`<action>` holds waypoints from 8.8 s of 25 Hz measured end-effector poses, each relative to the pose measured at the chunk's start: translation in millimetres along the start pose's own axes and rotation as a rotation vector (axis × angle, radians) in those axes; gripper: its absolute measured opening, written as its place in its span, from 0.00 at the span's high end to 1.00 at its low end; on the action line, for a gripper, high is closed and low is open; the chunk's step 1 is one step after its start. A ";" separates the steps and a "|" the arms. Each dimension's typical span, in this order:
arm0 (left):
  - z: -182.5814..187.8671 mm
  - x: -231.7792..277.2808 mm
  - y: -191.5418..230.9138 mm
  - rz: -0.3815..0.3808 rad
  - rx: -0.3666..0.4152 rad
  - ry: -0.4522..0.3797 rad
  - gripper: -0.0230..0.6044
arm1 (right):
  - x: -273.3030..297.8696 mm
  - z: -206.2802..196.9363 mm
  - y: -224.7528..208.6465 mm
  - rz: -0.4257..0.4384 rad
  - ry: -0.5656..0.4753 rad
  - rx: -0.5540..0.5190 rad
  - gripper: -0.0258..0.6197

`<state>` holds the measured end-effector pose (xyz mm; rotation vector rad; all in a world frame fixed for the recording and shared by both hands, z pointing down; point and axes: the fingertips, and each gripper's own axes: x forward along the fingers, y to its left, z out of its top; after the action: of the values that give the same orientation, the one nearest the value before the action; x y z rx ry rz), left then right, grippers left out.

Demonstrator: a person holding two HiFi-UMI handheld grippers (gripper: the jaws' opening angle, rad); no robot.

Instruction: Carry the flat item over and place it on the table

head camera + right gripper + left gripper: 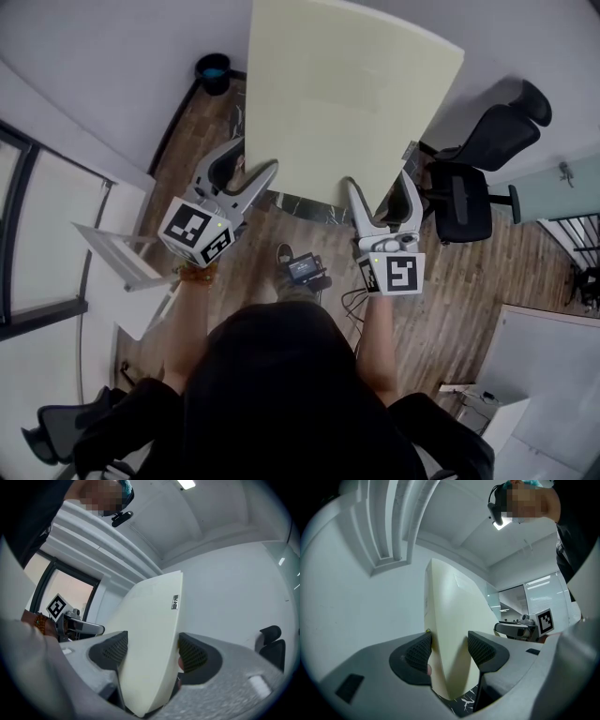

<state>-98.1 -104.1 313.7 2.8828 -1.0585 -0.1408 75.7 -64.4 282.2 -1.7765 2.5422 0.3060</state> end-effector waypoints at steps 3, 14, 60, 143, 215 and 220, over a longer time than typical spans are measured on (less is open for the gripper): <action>0.8 22.2 9.8 0.003 -0.010 0.007 0.59 | 17.1 -2.7 -17.5 0.002 0.008 0.005 0.43; -7.5 84.8 25.5 0.024 -0.011 0.000 0.59 | 53.0 -21.0 -70.2 0.019 0.010 0.001 0.43; -57.4 178.9 77.8 0.101 -0.040 0.102 0.59 | 131.7 -105.2 -143.0 0.061 0.052 0.140 0.43; -314.2 185.7 99.2 0.155 -0.474 0.513 0.58 | 108.4 -368.1 -132.0 0.075 0.576 0.503 0.44; -431.6 181.0 113.0 0.206 -0.670 0.710 0.58 | 102.0 -492.8 -120.2 0.115 0.838 0.619 0.43; -440.2 177.4 115.5 0.212 -0.657 0.752 0.58 | 102.7 -500.6 -115.6 0.133 0.865 0.606 0.43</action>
<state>10.4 -293.1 750.8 1.9477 -0.9104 0.4753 193.3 -285.3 742.5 -1.6794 2.7246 -1.3588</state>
